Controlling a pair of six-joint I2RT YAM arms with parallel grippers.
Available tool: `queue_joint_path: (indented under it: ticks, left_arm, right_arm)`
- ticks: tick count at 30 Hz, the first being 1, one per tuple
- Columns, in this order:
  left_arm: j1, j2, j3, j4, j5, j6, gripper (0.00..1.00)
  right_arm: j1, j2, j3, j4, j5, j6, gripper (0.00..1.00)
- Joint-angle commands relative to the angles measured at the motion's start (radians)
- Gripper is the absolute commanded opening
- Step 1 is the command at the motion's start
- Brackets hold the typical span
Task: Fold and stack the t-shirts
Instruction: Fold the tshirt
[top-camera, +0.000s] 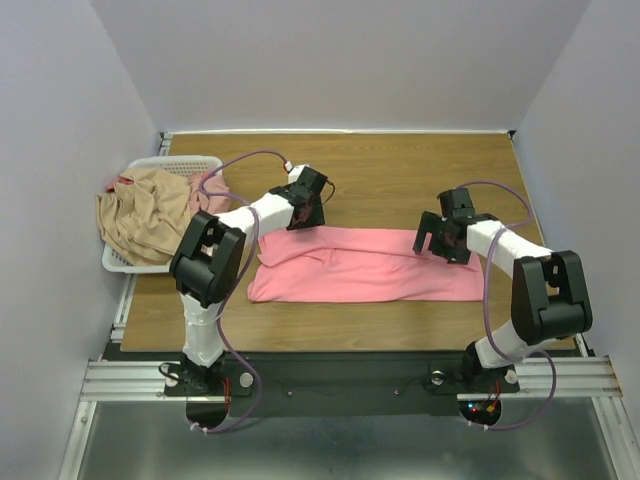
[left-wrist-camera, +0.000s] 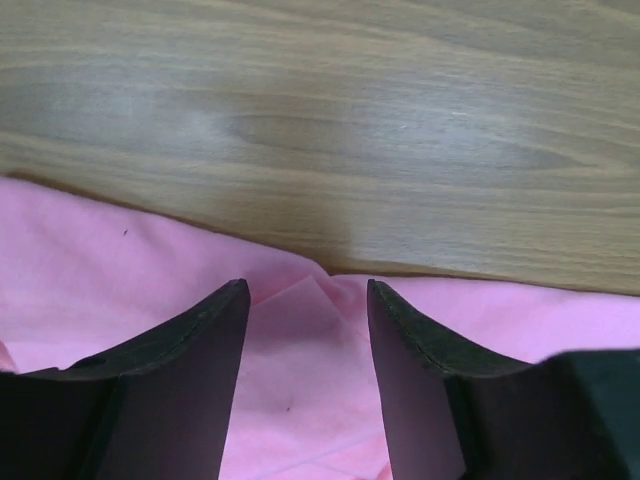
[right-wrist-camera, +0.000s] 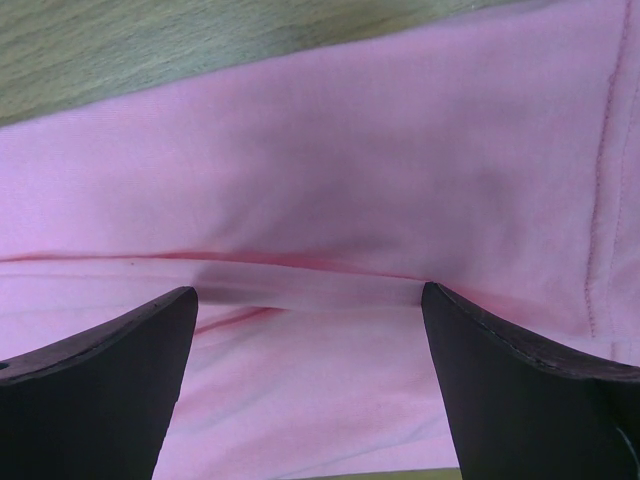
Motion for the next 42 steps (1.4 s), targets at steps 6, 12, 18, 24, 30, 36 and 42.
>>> queue_joint_path:
  ticks: [6,12,18,24,30,36,42]
  left_arm:
    - [-0.026,0.004,0.047,-0.107,-0.101,-0.026,0.39]
    - [-0.052,-0.034,0.044,-0.168,-0.159,-0.081,0.0]
    - [-0.086,-0.074,0.038,-0.231,-0.214,-0.149,0.0]
    - [-0.135,-0.12,-0.005,-0.355,-0.28,-0.353,0.0]
    - [-0.187,-0.144,-0.092,-0.366,-0.237,-0.505,0.0]
    - [-0.237,-0.163,-0.134,-0.374,-0.205,-0.618,0.0]
    - [-0.299,-0.19,-0.189,-0.418,-0.182,-0.739,0.0]
  right_arm:
    - [-0.006,-0.01,-0.017,0.054,0.031,0.01,1.0]
    - [-0.006,-0.011,-0.023,0.054,0.046,0.012,1.0]
    - [-0.006,-0.011,-0.027,0.054,0.051,0.01,1.0]
    - [-0.006,-0.016,-0.036,0.054,0.06,0.012,1.0]
    - [-0.007,-0.028,-0.056,0.054,0.077,0.017,1.0]
    - [-0.006,-0.042,-0.058,0.057,0.055,0.014,1.0]
    - [-0.006,-0.031,-0.066,0.061,0.038,0.017,1.0]
